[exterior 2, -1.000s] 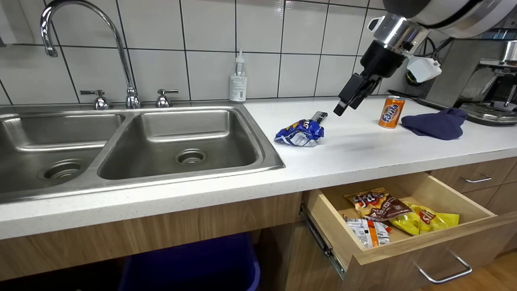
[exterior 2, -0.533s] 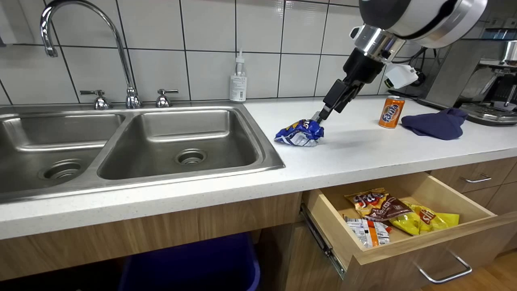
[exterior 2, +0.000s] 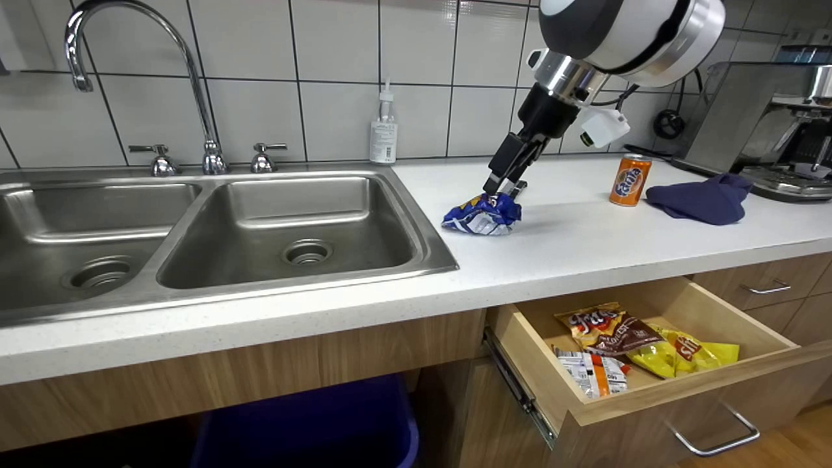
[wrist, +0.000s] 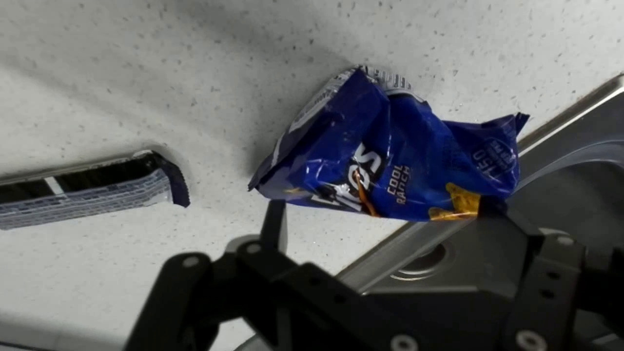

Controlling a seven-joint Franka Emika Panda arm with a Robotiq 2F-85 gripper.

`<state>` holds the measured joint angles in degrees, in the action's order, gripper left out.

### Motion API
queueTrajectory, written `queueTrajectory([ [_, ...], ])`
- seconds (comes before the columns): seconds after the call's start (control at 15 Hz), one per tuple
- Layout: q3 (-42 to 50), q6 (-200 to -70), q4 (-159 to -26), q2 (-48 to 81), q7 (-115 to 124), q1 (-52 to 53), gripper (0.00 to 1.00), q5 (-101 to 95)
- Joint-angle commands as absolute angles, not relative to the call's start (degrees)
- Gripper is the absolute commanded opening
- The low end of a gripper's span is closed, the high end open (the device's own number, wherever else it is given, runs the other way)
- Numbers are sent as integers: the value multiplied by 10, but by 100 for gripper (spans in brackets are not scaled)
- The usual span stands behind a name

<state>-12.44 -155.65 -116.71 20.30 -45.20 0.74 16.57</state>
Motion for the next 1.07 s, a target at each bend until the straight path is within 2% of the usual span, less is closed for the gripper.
queueTrajectory([
  [0.0,-140,-1540,-1122,229,-429,1,100,151],
  [1.0,-141,-1537,-1042,315,-348,11,100,67],
])
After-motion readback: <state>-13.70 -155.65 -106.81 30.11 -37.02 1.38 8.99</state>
